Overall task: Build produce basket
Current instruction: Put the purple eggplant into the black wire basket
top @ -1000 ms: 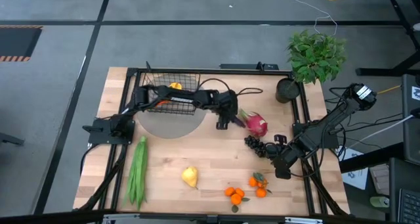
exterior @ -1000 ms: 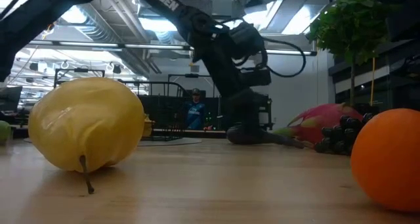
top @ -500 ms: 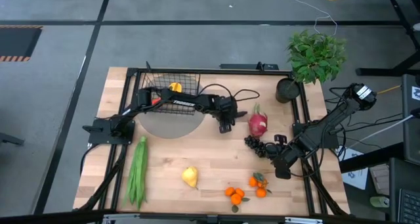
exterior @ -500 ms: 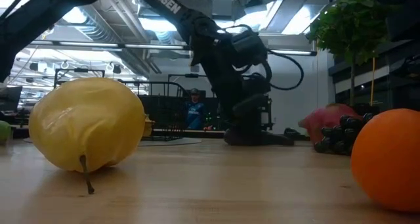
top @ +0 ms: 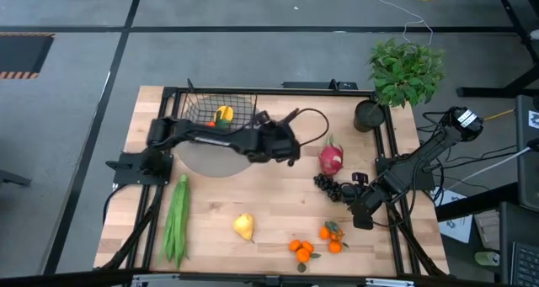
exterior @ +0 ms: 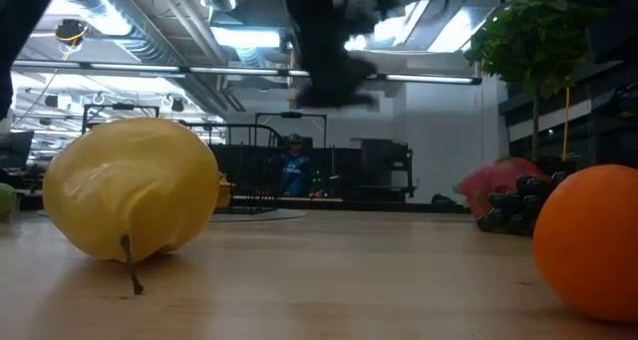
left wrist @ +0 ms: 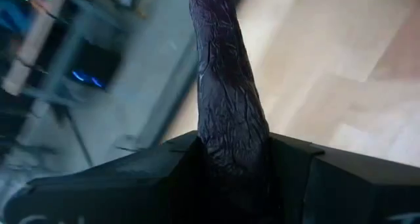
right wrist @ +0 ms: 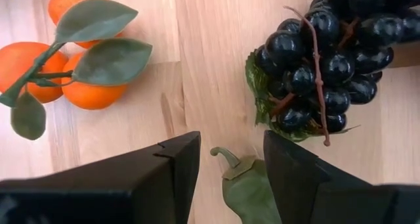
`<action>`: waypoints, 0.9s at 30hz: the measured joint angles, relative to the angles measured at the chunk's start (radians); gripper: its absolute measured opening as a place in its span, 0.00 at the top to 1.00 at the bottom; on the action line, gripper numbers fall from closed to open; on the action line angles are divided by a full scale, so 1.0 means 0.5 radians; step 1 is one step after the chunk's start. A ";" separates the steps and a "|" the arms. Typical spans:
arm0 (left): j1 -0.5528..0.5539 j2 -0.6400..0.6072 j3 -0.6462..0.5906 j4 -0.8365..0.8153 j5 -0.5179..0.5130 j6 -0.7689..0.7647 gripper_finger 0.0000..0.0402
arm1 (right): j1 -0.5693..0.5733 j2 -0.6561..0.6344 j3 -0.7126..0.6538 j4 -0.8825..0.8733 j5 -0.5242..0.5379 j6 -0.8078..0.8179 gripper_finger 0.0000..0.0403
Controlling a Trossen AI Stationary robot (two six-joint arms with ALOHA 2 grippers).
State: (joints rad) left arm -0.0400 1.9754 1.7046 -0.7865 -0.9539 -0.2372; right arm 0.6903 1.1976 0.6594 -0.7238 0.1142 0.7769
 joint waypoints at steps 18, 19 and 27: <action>0.502 -0.487 0.000 -1.531 0.376 0.000 0.72 | 0.001 0.001 -0.014 0.017 -0.001 0.005 0.61; 0.535 -0.483 0.000 -1.498 0.403 0.012 0.69 | 0.001 0.001 -0.014 0.017 -0.001 0.005 0.61; 0.594 -0.436 -0.001 -1.485 0.588 0.227 0.41 | 0.000 0.001 -0.014 0.014 -0.001 0.002 0.61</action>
State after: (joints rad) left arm 0.2572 1.7573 1.7042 -1.5289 -0.6602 -0.1236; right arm 0.6905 1.1980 0.6521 -0.7166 0.1135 0.7776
